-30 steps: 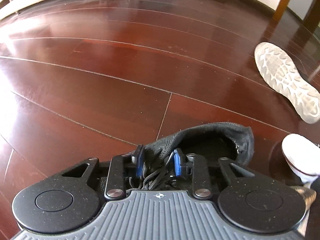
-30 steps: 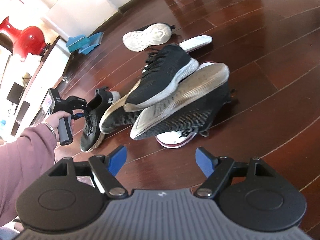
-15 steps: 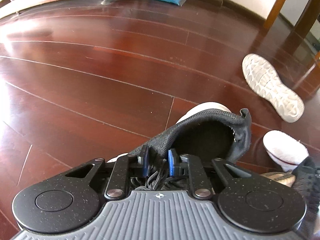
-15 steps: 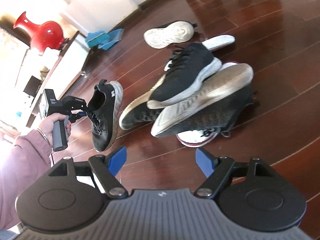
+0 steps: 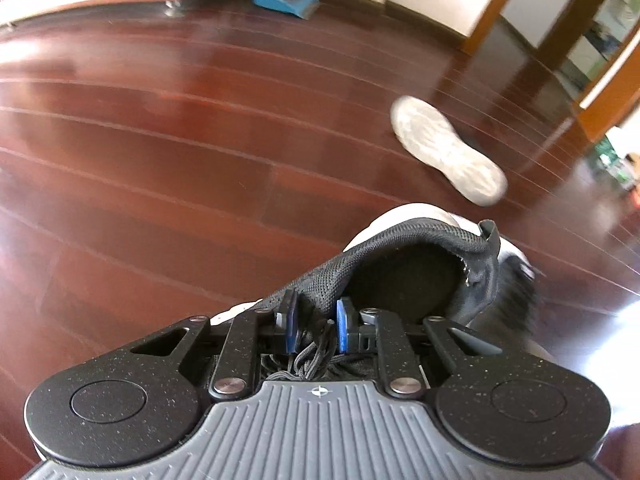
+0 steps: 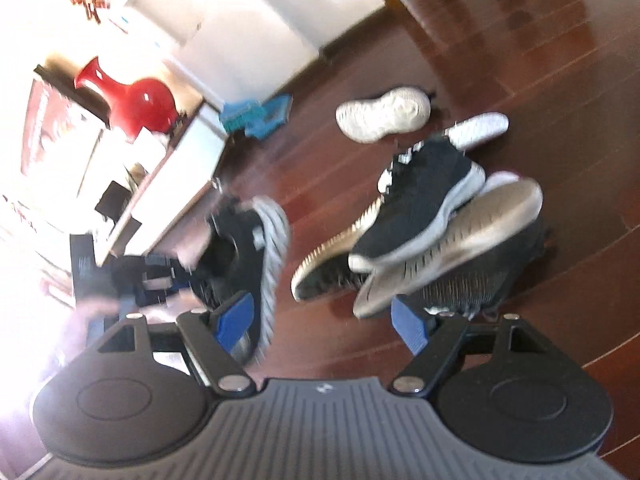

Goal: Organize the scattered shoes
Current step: 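Release the black knit sneaker with the left tool while the right tool grasps a black-and-white sneaker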

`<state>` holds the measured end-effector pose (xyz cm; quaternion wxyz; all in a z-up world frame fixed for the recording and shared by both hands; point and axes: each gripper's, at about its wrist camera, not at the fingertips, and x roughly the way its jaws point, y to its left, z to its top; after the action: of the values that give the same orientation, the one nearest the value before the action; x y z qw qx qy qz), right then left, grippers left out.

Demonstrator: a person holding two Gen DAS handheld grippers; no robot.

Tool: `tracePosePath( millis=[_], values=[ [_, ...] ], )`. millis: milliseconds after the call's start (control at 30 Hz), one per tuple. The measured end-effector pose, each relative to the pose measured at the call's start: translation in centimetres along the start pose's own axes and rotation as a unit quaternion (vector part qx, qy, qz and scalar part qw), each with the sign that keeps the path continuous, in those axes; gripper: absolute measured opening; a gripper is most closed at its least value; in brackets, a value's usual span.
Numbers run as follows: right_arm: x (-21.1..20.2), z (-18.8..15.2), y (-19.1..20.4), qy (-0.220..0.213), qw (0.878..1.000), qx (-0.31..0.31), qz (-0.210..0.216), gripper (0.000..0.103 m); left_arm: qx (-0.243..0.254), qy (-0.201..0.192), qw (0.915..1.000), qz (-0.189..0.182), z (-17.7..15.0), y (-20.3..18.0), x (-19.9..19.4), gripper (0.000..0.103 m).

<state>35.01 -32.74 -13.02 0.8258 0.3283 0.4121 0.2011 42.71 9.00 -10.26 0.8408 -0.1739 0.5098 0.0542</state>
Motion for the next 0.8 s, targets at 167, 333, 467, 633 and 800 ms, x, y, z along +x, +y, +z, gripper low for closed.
tracePosePath(
  millis=[167,333,467,633,800],
  values=[
    [-4.3,-0.2,-1.5,-0.036,0.999,0.005,-0.015,0.079,0.030,0.048,0.9972,-0.050,-6.2,-4.7,-1.9,0.023],
    [-8.6,-1.9,-4.3,-0.057,0.997,0.020,-0.046,0.079,0.023,0.100,0.9915,-0.080,-13.1,-8.5,-0.2,0.023],
    [-11.4,-4.9,-7.4,-0.055,0.993,0.042,-0.099,0.079,0.005,0.137,0.9858,-0.097,-18.2,-11.0,1.7,0.023],
    [-13.3,-9.1,-10.4,-0.033,0.984,0.072,-0.161,0.079,-0.018,0.183,0.9759,-0.118,-24.5,-14.1,4.0,0.023],
    [-13.5,-13.1,-13.3,-0.008,0.971,0.113,-0.213,0.079,-0.040,0.228,0.9629,-0.139,-30.8,-17.2,6.4,0.024]
  ],
)
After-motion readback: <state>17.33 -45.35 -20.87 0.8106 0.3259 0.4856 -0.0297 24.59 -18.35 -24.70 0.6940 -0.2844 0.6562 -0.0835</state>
